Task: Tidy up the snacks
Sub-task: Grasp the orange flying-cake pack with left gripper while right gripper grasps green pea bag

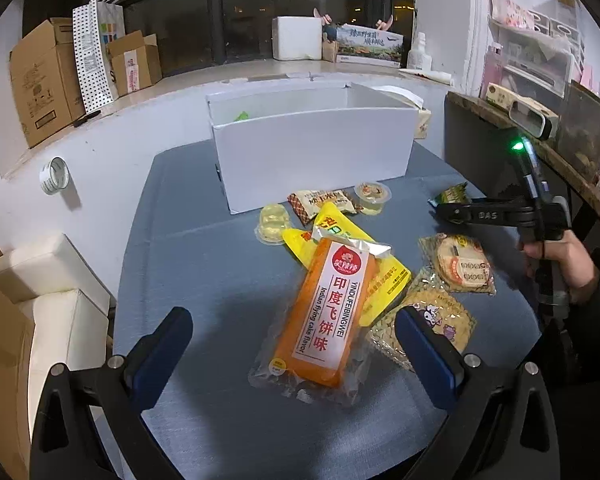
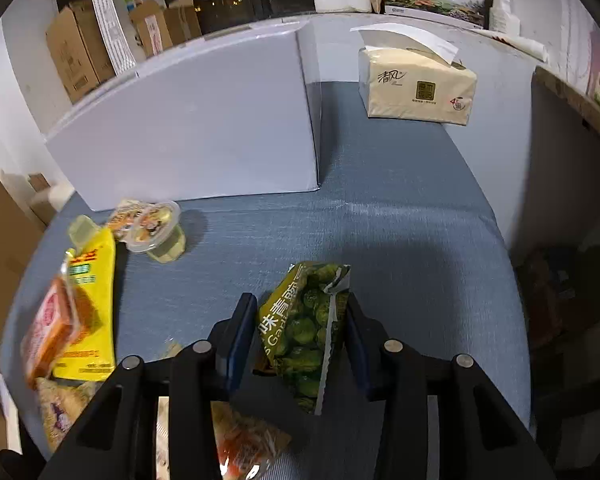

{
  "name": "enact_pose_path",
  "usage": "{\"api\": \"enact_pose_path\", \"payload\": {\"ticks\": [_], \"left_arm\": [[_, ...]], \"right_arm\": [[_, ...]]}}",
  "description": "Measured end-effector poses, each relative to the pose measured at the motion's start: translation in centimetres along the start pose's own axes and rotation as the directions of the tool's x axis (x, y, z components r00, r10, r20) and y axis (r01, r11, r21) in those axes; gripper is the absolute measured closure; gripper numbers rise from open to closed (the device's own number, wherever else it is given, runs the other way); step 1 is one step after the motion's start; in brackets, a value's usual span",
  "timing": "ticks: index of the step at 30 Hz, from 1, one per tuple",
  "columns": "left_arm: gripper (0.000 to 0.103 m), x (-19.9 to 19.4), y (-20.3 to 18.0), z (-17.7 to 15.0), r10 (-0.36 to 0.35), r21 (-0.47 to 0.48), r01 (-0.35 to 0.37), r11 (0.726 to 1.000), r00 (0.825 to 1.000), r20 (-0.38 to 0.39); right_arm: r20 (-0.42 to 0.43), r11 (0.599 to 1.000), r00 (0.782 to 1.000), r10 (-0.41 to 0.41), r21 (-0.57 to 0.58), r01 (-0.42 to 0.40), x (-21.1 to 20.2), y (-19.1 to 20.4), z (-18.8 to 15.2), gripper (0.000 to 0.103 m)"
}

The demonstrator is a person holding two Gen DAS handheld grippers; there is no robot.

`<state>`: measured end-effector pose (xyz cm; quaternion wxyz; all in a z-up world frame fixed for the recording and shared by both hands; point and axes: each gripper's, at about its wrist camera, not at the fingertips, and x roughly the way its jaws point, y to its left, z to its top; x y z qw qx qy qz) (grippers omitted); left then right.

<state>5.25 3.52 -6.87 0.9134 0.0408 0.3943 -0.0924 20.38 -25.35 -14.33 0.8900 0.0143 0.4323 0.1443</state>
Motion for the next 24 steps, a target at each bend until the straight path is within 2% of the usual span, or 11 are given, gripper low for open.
{"api": "enact_pose_path", "payload": {"ticks": [5,8,14,22,23,24], "left_arm": [[0.000,2.6,-0.1,0.2,-0.044,0.001,0.044,0.999,0.997,-0.057],[0.000,5.1,-0.3,0.5,-0.073,0.009,0.075,0.997,0.991,-0.114],[0.000,8.4,-1.6,1.9,-0.122,0.043,0.132,0.990,0.976,-0.178],[0.001,12.3,-3.7,2.4,-0.056,0.100,0.084,0.991,0.965,-0.257],[0.002,12.6,-3.8,2.4,-0.052,0.100,0.082,0.992,0.963,-0.265],[0.010,12.8,-3.7,2.4,-0.084,0.083,0.110,0.990,0.960,-0.268]], "right_arm": [[0.041,0.999,0.998,0.049,0.009,-0.049,-2.9,0.7,-0.4,0.057],[0.072,0.996,0.994,0.083,0.009,-0.084,-5.3,1.3,-0.9,0.057],[0.123,0.992,0.984,0.129,-0.010,-0.129,-9.2,2.6,-2.5,0.057],[0.136,0.992,0.983,0.123,-0.035,-0.120,-10.6,3.1,-3.5,0.057],[0.134,0.992,0.983,0.125,-0.032,-0.122,-10.6,3.1,-3.6,0.057],[0.131,0.992,0.983,0.127,-0.027,-0.125,-10.4,3.0,-3.6,0.057]]}}
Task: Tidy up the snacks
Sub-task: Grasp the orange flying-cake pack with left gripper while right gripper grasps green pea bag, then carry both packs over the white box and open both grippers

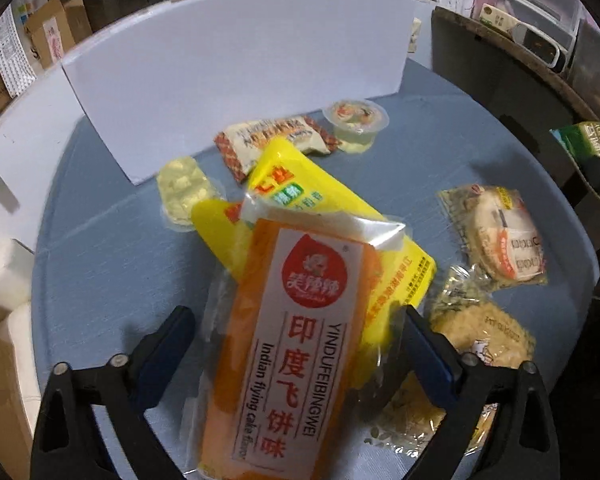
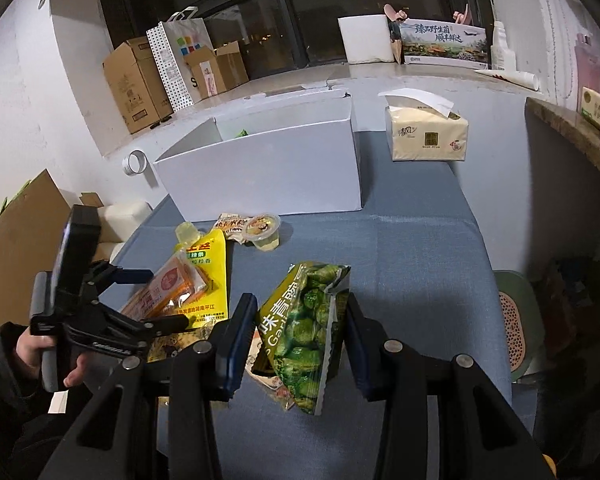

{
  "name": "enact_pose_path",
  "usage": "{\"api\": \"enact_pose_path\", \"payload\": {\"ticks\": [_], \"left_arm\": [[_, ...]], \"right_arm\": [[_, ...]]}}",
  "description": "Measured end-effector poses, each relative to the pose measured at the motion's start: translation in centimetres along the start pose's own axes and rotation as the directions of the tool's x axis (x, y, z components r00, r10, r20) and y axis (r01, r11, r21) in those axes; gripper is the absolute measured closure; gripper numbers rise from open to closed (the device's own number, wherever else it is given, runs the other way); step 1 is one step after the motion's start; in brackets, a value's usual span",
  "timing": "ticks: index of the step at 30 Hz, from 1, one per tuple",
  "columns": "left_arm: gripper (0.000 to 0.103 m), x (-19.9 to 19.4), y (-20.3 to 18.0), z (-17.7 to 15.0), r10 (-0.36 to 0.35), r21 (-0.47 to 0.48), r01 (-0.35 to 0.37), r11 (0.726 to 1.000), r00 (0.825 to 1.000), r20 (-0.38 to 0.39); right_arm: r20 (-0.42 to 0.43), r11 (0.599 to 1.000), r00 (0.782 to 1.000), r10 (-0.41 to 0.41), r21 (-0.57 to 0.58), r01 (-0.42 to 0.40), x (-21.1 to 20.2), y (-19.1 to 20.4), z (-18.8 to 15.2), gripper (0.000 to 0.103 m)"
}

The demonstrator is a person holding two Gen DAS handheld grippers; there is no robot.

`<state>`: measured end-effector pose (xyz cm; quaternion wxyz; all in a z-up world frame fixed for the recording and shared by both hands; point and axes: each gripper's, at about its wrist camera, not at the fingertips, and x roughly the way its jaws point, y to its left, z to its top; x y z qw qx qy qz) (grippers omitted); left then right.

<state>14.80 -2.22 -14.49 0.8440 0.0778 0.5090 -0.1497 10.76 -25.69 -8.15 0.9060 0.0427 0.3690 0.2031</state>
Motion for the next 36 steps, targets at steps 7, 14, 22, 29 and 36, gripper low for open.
{"api": "enact_pose_path", "payload": {"ticks": [7,14,22,29,36], "left_arm": [[0.038,-2.3,0.9,-0.4,-0.028,-0.023,0.029,0.999,0.999,0.047],[0.039,-6.8,2.0,-0.4,-0.034,-0.064,0.045,0.997,0.986,0.164],[0.038,-13.3,4.0,5.1,-0.007,-0.135,0.056,0.989,0.943,0.334],[0.038,-14.8,6.3,13.7,0.025,-0.168,0.047,0.985,0.914,0.404],[0.038,-11.4,8.1,20.8,0.085,-0.174,-0.018,0.985,0.918,0.388]], "right_arm": [[0.001,1.000,1.000,0.010,-0.001,-0.010,-0.1,0.3,-0.3,0.057],[0.031,0.999,0.999,0.024,-0.041,-0.023,-0.8,1.8,0.6,0.057],[0.068,0.991,0.995,0.078,-0.117,-0.069,0.2,4.4,6.1,0.057],[0.113,0.990,0.989,0.093,-0.120,-0.080,3.3,5.2,15.6,0.057],[0.085,0.995,0.995,0.055,-0.084,-0.047,8.9,3.1,22.7,0.057]]}}
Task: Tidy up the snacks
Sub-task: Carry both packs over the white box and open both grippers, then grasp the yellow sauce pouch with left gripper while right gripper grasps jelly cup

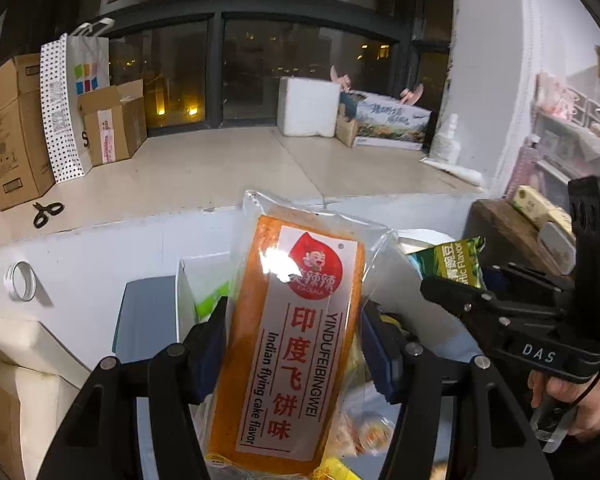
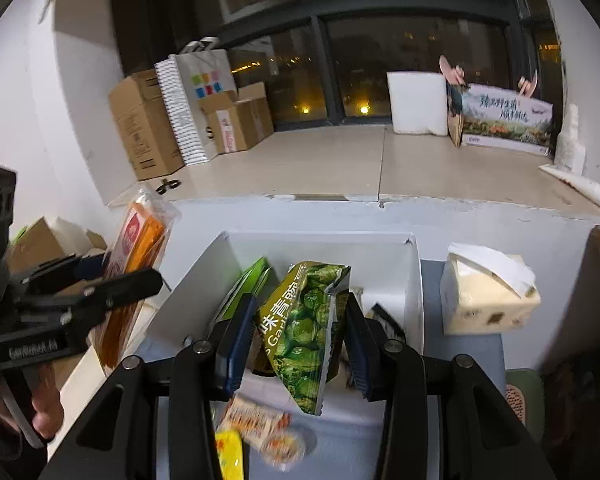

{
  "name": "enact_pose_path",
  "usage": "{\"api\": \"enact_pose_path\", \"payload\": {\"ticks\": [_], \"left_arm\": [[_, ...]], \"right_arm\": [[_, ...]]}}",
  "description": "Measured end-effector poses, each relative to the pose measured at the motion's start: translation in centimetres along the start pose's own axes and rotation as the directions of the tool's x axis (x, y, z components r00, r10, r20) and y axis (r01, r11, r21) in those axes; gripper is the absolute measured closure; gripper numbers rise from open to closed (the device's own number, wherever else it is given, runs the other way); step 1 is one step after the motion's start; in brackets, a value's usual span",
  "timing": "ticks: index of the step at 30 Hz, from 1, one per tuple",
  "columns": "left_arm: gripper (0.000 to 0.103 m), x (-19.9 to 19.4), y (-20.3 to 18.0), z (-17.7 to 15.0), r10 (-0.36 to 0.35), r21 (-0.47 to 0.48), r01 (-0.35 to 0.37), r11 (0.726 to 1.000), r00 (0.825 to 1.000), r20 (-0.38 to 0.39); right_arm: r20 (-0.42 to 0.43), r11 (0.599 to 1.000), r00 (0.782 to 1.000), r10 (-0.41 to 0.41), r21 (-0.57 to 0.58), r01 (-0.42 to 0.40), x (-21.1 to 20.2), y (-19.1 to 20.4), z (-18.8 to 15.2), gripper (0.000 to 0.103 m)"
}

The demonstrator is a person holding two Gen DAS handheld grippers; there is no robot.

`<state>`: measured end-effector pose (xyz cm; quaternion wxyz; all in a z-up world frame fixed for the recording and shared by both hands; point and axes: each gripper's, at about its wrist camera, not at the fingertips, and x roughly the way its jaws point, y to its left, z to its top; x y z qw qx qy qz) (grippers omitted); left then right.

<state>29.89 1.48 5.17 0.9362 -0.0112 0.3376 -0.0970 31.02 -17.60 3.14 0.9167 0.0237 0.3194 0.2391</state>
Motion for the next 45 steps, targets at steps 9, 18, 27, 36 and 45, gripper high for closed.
{"api": "enact_pose_path", "payload": {"ticks": [9,18,27,36,45], "left_arm": [[0.001,6.0,2.7,0.2,0.011,-0.075,-0.015,0.997,0.999,-0.050],[0.001,4.2,2.9,-1.9,0.047,-0.043,-0.048,0.998,0.998,-0.034],[0.000,-2.8,1.1,-6.7,0.019,0.008,-0.019,1.000,1.000,-0.022],[0.000,-10.1,0.4,-16.2,-0.003,-0.056,0.003,0.998,1.000,-0.002],[0.000,-10.9,0.4,-22.5,0.006,-0.117,-0.012,0.993,0.999,-0.053]], "right_arm": [[-0.046,0.997,0.997,-0.062,0.053,0.064,3.8,-3.0,0.9,0.000],[-0.019,0.995,0.997,-0.078,0.064,0.079,1.9,-3.7,-0.7,0.000],[0.048,0.999,0.998,0.048,0.020,-0.049,-4.8,-1.3,-4.7,0.000],[0.082,0.993,0.991,0.110,0.030,-0.113,-11.0,1.8,-14.3,0.000],[-0.063,0.996,0.994,0.088,0.000,-0.088,-7.4,2.6,-19.7,0.000]]}}
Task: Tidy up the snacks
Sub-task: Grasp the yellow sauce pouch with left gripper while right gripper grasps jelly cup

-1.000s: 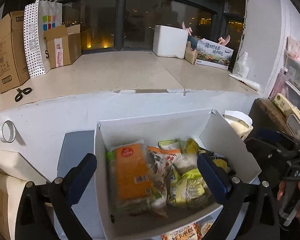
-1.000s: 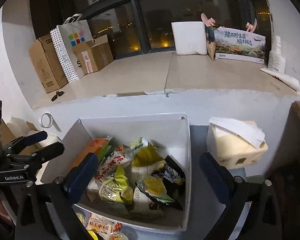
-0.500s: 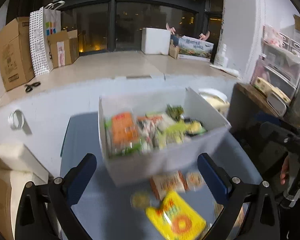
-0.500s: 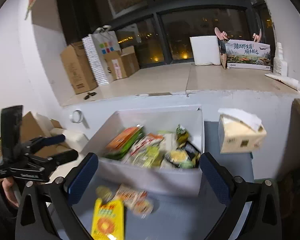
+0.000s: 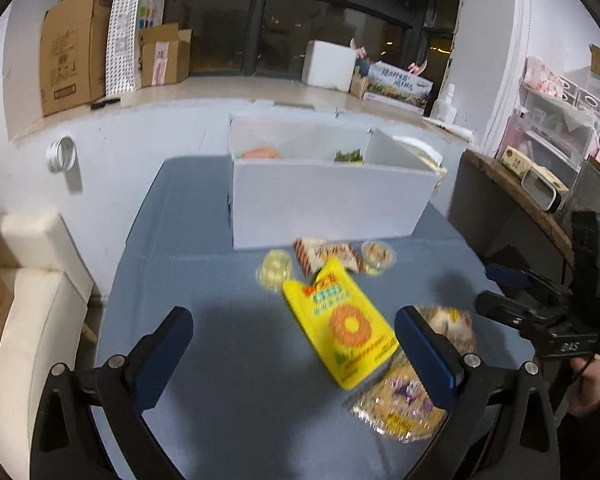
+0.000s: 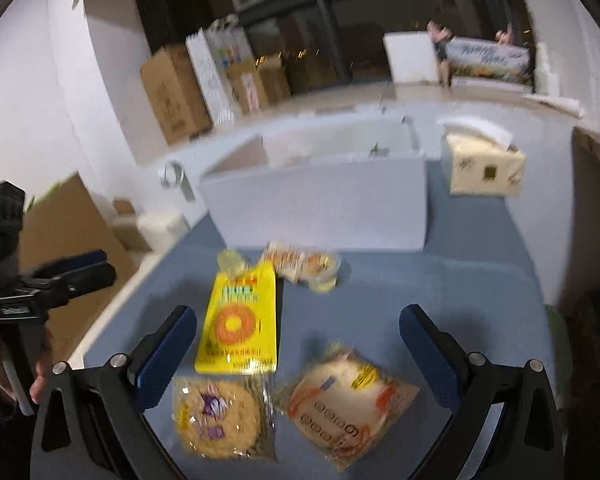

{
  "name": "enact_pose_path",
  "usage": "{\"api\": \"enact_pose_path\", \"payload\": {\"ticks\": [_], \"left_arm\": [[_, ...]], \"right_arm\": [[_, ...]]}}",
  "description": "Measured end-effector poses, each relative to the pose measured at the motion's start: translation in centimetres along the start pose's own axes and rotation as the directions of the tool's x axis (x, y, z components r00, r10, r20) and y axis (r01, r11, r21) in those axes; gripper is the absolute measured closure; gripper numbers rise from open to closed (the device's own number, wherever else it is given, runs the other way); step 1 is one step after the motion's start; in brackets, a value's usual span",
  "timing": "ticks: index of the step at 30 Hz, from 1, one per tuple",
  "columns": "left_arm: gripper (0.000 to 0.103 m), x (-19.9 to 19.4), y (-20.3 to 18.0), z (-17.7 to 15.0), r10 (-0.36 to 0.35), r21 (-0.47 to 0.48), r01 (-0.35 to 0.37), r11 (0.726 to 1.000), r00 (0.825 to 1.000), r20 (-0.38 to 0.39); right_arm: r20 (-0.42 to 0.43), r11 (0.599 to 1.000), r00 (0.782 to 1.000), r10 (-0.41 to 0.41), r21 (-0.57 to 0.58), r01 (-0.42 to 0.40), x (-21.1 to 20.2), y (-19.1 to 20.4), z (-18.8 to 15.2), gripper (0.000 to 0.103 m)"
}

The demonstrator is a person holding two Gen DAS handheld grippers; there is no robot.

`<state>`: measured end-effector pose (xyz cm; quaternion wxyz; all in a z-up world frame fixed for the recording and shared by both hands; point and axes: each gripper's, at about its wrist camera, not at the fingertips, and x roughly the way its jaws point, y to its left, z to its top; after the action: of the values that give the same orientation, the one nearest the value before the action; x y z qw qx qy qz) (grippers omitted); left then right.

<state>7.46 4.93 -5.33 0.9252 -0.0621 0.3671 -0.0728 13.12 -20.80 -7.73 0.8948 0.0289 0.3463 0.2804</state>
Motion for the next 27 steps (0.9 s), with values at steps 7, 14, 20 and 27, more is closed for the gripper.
{"api": "enact_pose_path", "payload": {"ticks": [7,14,20,27], "left_arm": [[0.000,0.4,-0.7,-2.0,0.013,0.015,-0.013,1.000,0.999,-0.031],[0.000,0.9,-1.6,-2.8,0.019,0.056,-0.017,0.998,0.999,-0.048],[0.000,1.3,-1.8,-2.9,0.008,0.051,-0.005,0.999,0.998,-0.061],[0.000,2.1,-1.6,-2.8,-0.007,0.032,0.009,0.999,0.997,-0.082]], "right_arm": [[-0.096,0.999,0.995,-0.031,-0.032,0.028,5.7,0.4,1.1,0.000],[-0.172,0.999,0.984,-0.047,-0.004,0.046,11.1,-0.8,3.6,0.000],[-0.261,0.995,0.960,-0.098,-0.026,0.095,14.5,-1.7,4.2,0.056],[-0.241,0.996,0.967,-0.087,-0.035,0.081,13.3,-1.6,3.8,0.058]]}}
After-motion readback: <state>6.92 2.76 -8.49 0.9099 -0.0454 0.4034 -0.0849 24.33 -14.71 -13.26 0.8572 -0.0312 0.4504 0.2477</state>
